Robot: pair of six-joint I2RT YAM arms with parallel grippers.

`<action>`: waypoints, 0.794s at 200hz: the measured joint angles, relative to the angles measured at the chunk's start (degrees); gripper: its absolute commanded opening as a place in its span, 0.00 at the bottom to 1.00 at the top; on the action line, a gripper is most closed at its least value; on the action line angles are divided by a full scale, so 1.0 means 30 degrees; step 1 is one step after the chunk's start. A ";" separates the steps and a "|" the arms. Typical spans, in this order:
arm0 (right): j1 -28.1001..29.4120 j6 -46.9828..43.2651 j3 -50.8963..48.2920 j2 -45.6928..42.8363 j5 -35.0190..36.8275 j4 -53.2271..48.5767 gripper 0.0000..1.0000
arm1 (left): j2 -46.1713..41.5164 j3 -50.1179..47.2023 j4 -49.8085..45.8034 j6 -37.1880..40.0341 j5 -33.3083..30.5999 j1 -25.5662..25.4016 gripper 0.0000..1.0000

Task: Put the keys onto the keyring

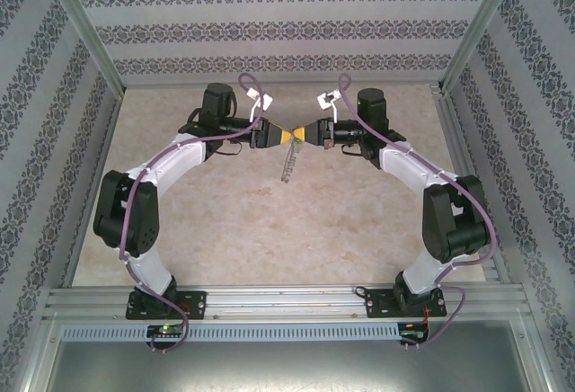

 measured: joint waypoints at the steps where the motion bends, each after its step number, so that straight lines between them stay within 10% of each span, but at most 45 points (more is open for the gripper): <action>1: 0.0000 -0.0007 0.0000 0.0000 0.0000 0.0000 0.00 | 0.0000 0.0000 0.0000 0.0007 0.0000 0.0000 0.29; 159: 0.0000 0.0000 0.0000 0.0000 0.0000 0.0146 0.00 | 0.0372 0.0007 0.0765 -0.0452 -0.0138 -0.0488 0.25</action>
